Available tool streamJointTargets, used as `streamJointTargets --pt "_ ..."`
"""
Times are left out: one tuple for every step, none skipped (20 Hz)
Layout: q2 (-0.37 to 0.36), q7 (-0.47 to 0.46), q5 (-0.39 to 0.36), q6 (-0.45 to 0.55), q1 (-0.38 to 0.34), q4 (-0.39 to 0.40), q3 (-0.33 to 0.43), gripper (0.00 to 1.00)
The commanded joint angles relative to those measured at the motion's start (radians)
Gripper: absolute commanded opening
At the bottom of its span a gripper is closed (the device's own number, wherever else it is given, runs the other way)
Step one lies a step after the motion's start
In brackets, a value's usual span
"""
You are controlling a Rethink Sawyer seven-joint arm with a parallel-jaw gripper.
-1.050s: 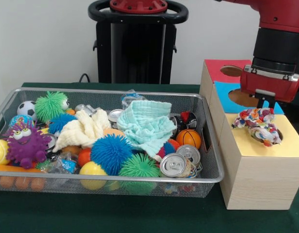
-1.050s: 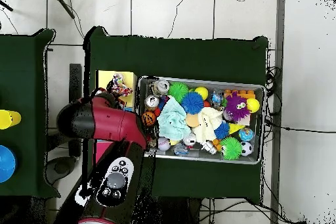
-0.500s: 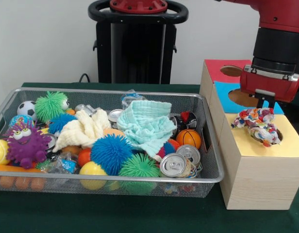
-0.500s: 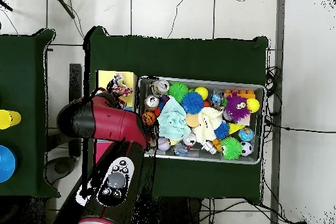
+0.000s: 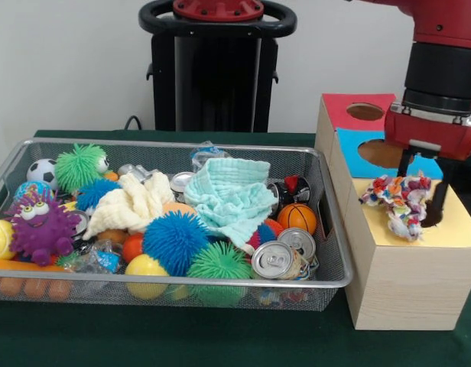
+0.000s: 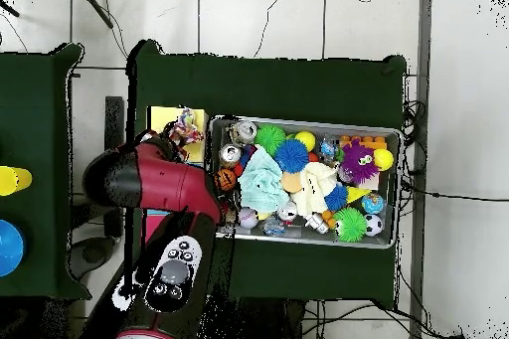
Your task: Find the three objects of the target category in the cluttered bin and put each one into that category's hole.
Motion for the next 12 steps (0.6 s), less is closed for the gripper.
streamJointTargets --pt "0.042 0.060 -0.077 0.174 -0.050 0.105 0.048 1.00" --pt "0.041 0.062 -0.078 0.174 -0.049 0.104 0.046 1.00" --pt "0.042 0.063 -0.078 0.175 -0.049 0.104 0.046 1.00" --pt "0.042 0.064 -0.077 0.175 -0.049 0.104 0.046 1.00" --pt "0.043 0.063 -0.079 0.175 -0.051 0.103 0.047 1.00" --pt "0.042 0.065 -0.081 0.176 -0.051 0.103 0.048 1.00" --pt "0.041 0.067 -0.083 0.176 -0.052 0.103 0.048 1.00" --pt "0.041 0.069 -0.086 0.177 -0.052 0.102 0.049 1.00" --pt "0.041 0.072 -0.089 0.175 -0.052 0.103 0.050 1.00" --pt "0.040 0.073 -0.091 0.176 -0.052 0.103 0.051 1.00" --pt "0.040 0.074 -0.092 0.177 -0.052 0.102 0.051 1.00" --pt "0.041 0.075 -0.094 0.178 -0.054 0.101 0.052 1.00"
